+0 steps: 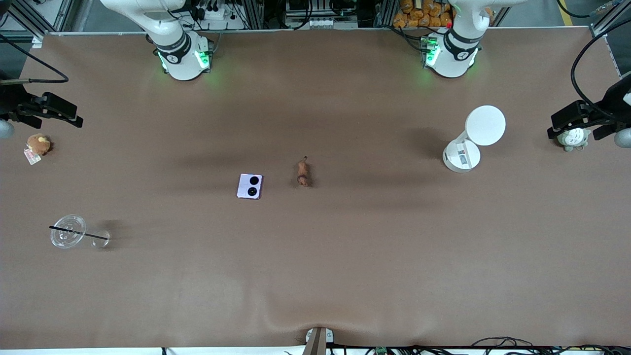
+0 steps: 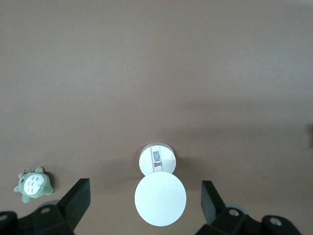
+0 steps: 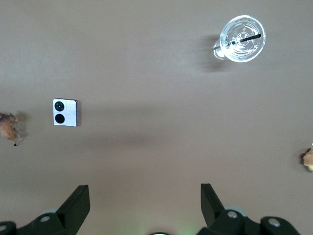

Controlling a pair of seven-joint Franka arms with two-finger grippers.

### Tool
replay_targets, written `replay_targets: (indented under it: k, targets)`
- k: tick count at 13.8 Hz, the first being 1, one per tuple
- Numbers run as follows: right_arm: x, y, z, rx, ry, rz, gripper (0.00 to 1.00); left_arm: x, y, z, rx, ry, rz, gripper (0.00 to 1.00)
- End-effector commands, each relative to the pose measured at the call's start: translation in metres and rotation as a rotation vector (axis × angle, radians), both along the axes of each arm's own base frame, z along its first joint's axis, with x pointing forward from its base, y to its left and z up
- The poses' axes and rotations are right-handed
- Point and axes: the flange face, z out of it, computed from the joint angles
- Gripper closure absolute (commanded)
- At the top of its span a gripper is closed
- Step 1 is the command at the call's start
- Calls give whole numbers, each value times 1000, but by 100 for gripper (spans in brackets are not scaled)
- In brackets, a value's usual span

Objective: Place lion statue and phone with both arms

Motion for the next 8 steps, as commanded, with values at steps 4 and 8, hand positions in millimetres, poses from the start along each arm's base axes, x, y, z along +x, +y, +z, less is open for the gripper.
replay_targets:
  k: [4,8]
  targets:
    - [-1,1,2,-10,-4,-4,0,-3,-1,6,-2,-2,-5,0]
    - [0,3,1,-10,-7,-1,0,-1,-5,0,-17,9,-17,0]
